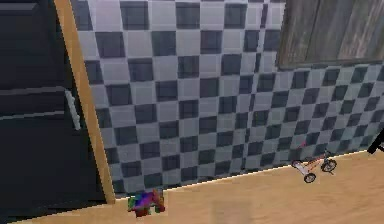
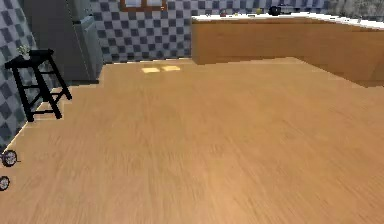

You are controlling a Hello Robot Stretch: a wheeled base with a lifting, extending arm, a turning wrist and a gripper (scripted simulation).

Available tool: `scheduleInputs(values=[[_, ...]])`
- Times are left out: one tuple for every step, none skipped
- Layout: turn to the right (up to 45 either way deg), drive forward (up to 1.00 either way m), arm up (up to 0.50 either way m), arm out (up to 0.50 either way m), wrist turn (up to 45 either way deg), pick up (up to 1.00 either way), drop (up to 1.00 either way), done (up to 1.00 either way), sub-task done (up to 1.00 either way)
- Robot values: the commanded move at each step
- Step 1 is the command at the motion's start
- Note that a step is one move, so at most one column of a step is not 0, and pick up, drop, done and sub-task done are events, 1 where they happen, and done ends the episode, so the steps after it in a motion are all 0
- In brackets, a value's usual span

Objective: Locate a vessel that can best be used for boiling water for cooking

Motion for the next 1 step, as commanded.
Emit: scheduleInputs(values=[[45.0,0.00,0.00,0.00,0.0,0.00,0.00,0.00,0.00]])
